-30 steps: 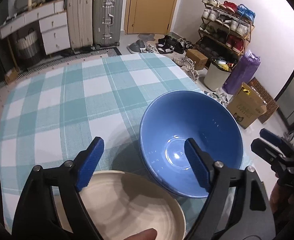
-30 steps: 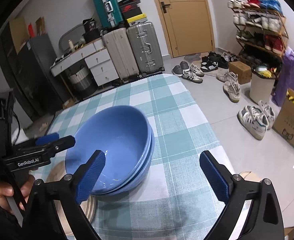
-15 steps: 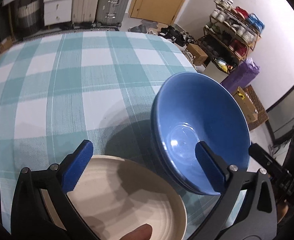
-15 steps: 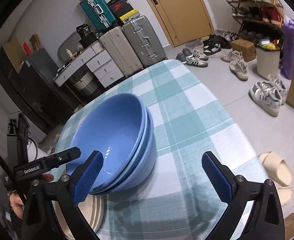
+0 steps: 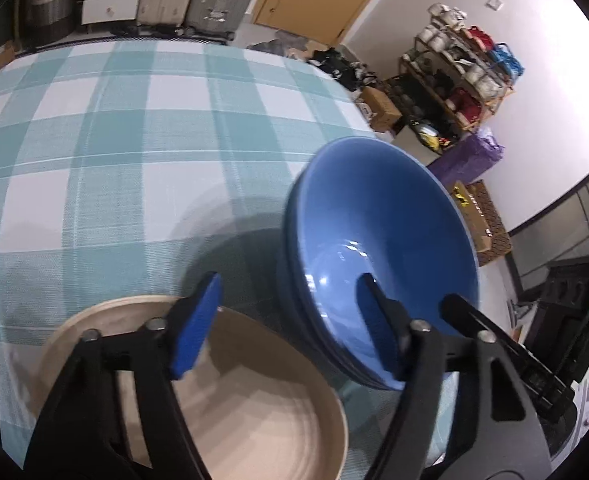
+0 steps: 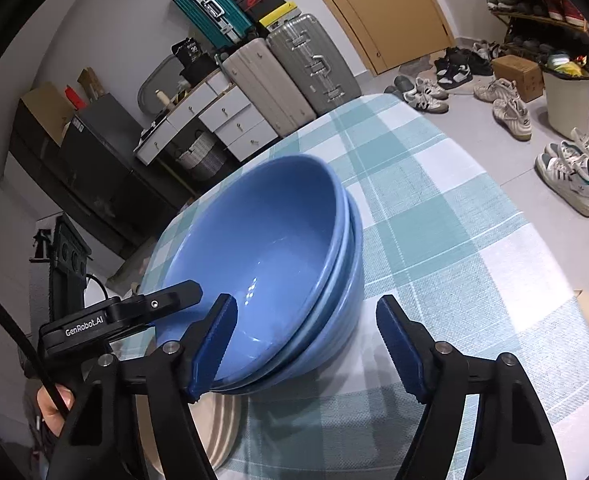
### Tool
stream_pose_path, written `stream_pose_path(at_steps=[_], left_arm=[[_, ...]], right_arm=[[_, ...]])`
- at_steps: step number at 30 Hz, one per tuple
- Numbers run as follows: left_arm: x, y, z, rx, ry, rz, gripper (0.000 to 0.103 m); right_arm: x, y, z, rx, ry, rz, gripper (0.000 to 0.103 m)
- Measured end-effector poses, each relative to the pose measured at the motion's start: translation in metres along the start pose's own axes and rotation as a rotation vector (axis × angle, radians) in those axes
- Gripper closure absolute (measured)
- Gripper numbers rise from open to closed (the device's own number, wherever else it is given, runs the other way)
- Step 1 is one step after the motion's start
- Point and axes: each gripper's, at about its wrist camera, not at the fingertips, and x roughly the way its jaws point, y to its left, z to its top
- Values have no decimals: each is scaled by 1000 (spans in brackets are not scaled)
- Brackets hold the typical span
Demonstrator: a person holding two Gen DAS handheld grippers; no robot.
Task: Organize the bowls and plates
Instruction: 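Grasp the rim of the three nested blue bowls with the left gripper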
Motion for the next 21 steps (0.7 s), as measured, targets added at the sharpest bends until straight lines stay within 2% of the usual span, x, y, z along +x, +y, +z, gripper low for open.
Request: stream_pose_path(at_steps=[2, 4, 5, 7, 12, 21], left_arm=[[-1, -5, 0, 22, -9, 12, 51], [-2, -9, 0, 35, -10, 0, 61], [-2, -11, -1, 39, -8, -8, 67], [-4, -16, -2, 57, -4, -13, 74], [-6, -26, -6, 104, -17, 54, 75], [-22, -36, -8, 131, -49, 68, 75]], right_arm=[[-1, 1, 1, -4, -5, -4, 37], [-3, 3, 2, -14, -11, -15, 51], [-4, 4, 2, -21, -14, -23, 53], [-6, 5, 3, -29, -26, -43, 57], [-7, 4, 3, -52, -26, -46, 58], [-15, 6, 4, -66, -37, -47, 58]])
